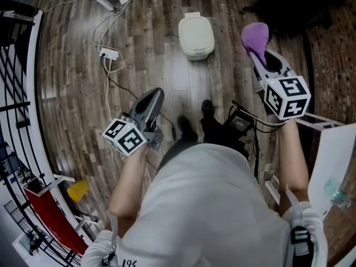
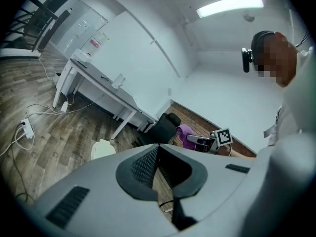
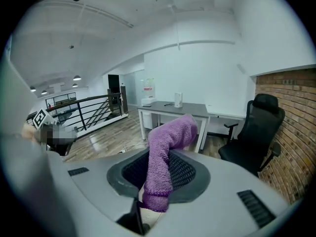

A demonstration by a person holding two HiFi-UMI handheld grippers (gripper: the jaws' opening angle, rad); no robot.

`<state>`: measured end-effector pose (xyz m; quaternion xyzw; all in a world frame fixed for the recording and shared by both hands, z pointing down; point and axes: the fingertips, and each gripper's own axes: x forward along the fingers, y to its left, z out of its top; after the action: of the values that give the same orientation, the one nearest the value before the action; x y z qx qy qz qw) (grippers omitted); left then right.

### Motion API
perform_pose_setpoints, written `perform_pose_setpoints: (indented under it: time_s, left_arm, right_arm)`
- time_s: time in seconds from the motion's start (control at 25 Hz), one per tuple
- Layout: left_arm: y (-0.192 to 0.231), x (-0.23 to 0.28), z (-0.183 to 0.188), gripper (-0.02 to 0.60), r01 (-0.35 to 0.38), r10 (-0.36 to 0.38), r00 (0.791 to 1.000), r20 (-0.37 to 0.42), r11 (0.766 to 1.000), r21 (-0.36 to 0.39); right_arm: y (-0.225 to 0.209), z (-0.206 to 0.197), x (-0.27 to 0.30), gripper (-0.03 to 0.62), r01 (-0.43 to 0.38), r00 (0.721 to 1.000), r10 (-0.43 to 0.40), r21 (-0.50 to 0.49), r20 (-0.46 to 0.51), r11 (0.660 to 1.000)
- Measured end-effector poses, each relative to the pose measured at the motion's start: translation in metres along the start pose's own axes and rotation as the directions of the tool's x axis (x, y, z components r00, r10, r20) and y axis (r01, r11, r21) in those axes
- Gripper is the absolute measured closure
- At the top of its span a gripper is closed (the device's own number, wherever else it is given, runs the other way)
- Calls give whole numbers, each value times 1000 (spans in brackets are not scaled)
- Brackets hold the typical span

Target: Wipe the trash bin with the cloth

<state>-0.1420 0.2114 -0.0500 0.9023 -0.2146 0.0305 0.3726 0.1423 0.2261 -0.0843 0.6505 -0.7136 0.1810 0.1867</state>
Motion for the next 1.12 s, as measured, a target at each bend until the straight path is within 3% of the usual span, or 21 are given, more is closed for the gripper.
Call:
perform_pose_setpoints:
  time_s: [0.48, 0.84, 1.12]
  left_arm:
    - [-35, -61, 12, 578, 114, -115, 993, 4, 991, 74]
    - [-63, -67, 22, 578, 120, -123, 992, 22, 987, 111]
    - [-101, -40, 8, 578, 124, -125, 992, 8, 986, 116]
  right_arm:
    - [64, 18, -88, 497, 83, 992, -81, -8, 92, 997]
    - [53, 1, -130, 497, 102, 993, -103, 17, 61, 995]
    - [26, -14, -160, 497, 96, 994, -98, 39, 50, 995]
